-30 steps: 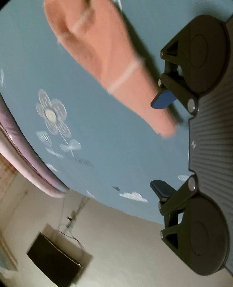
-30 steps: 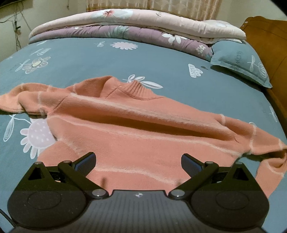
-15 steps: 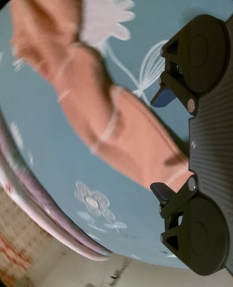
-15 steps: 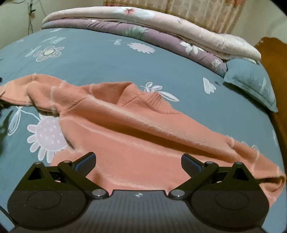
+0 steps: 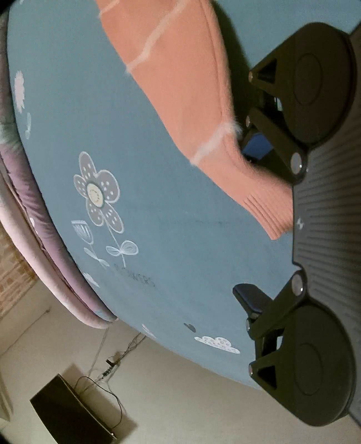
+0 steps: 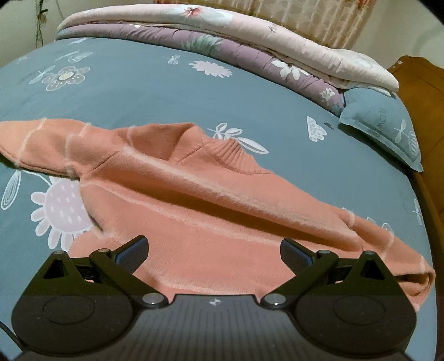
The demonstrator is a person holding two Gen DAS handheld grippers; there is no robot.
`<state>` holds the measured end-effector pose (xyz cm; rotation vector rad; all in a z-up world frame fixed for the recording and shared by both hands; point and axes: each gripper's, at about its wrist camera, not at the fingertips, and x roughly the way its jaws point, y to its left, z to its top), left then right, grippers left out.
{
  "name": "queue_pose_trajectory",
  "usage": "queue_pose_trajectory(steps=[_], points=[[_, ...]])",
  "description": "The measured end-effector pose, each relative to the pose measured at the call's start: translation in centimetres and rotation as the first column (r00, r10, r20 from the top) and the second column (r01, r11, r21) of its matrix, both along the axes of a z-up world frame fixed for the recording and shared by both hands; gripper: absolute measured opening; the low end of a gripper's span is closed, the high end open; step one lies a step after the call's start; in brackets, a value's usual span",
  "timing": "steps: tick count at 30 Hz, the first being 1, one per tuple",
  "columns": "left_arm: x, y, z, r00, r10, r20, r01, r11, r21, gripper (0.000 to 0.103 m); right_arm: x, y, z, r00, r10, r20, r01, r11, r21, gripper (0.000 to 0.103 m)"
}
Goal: Fold clothes
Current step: 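Release the sweater and move both tools back above it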
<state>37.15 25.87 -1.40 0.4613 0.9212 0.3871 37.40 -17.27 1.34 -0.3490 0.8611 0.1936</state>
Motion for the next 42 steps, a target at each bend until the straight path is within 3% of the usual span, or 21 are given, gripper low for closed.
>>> queue_pose_trajectory(steps=[3,6,8,12,15,18,22,25,27,30,32,36,39,42], points=[[-0.7,-3.2,1.0,0.995,-0.097,0.01,0.097,0.994,-0.041,0.093,-0.1,-0.3,-0.3,1.0,0.007,-0.015,-0.007,1.0,0.001,0.103],[-0.7,-7.1,2.3,0.97,-0.238,0.045,0.242,0.962,-0.129,0.093,-0.4,-0.8,-1.1,0.999,0.014,-0.043,-0.012,0.999,0.031,0.103],[-0.6,-9.9,3.0,0.941,-0.332,0.072,0.34,0.923,-0.181,0.093,-0.6,-1.2,-2.2,0.997,0.024,-0.074,-0.02,0.998,0.059,0.103],[0.6,-16.1,3.8,0.857,-0.505,0.103,0.513,0.821,-0.25,0.093,-0.9,-1.7,-5.8,0.987,0.038,-0.157,-0.026,0.996,0.08,0.103],[1.3,-20.4,4.2,0.793,-0.596,0.126,0.604,0.745,-0.282,0.093,-1.4,-2.8,-7.3,0.988,0.022,-0.155,-0.002,0.992,0.126,0.103],[2.3,-24.0,4.6,0.747,-0.643,0.169,0.659,0.682,-0.316,0.094,-1.6,-4.0,-7.8,0.987,0.019,-0.158,0.01,0.983,0.182,0.103],[3.8,-28.1,4.2,0.718,-0.659,0.224,0.679,0.594,-0.432,0.096,-2.1,-4.5,-7.0,0.985,0.029,-0.171,-0.003,0.988,0.152,0.103],[4.4,-30.3,2.8,0.718,-0.665,0.205,0.658,0.551,-0.514,0.097,-3.1,-6.5,-5.7,0.99,0.002,-0.141,0.022,0.986,0.167,0.103],[4.7,-31.1,1.0,0.729,-0.666,0.158,0.623,0.551,-0.555,0.097,-4.2,-8.2,-4.9,0.994,-0.019,-0.111,0.039,0.984,0.174,0.103],[5.0,-31.8,-2.5,0.749,-0.662,0.04,0.551,0.588,-0.592,0.097,-5.1,-11.2,-4.2,0.993,-0.075,-0.089,0.091,0.978,0.189,0.103],[4.5,-31.8,-4.0,0.742,-0.671,0.001,0.545,0.602,-0.583,0.097,-5.3,-13.1,-4.1,0.99,-0.114,-0.086,0.129,0.97,0.206,0.103],[3.4,-32.1,-5.6,0.73,-0.682,-0.047,0.55,0.627,-0.552,0.101,-5.1,-16.9,-4.0,0.966,-0.256,-0.022,0.257,0.962,0.088,0.103],[3.6,-31.9,-5.4,0.747,-0.662,-0.06,0.52,0.638,-0.567,0.101,-4.4,-21.3,-4.6,0.908,-0.419,0.015,0.418,0.907,0.045,0.103],[3.9,-32.2,-5.3,0.753,-0.653,-0.077,0.505,0.65,-0.568,0.102,-3.5,-26.4,-5.5,0.804,-0.592,0.055,0.591,0.806,0.038,0.103]])
